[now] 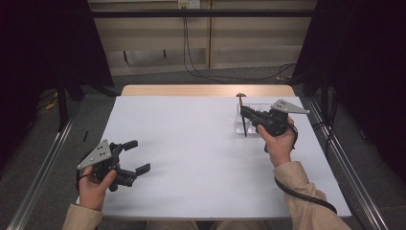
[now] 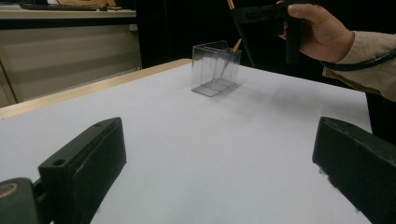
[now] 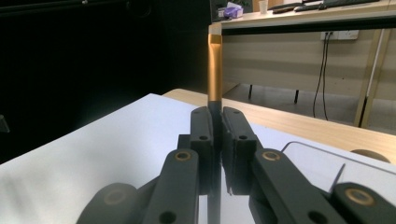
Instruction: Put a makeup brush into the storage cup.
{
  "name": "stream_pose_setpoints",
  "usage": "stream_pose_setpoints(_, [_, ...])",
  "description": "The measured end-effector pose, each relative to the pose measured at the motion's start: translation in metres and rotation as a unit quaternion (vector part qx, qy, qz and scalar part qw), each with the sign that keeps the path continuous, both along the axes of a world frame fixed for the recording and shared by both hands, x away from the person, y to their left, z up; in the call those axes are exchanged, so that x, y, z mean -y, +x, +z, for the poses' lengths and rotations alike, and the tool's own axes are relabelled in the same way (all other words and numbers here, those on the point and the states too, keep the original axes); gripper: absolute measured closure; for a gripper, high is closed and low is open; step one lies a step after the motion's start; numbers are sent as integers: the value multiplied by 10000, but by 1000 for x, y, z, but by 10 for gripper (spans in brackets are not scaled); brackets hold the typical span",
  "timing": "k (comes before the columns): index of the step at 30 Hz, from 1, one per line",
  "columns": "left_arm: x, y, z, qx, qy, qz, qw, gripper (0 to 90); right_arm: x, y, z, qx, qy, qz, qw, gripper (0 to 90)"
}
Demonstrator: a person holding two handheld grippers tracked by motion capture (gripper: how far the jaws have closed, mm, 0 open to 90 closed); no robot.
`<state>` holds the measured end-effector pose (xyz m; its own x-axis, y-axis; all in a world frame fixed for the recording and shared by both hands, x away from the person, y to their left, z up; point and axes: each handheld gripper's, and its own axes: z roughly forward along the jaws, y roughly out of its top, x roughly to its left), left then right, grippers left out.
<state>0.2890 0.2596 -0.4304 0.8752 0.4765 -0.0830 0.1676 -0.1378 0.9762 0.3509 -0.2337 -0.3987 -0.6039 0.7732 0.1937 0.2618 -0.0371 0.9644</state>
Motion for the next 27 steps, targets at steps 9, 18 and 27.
stream_pose_setpoints(9, [0, 0, 0, -11, -26, 4, 10000, 27, 7, 3, 6, 100, 68, -88, 9999, 841])
stream_pose_setpoints(18, [-1, 0, 0, -6, -21, 2, 10000, 27, 10, 6, 10, 185, 136, -137, 9996, 841])
stream_pose_setpoints(27, [-1, 0, 0, 11, -5, 16, 10000, 27, 15, 11, 13, 229, 188, -186, 9994, 841])
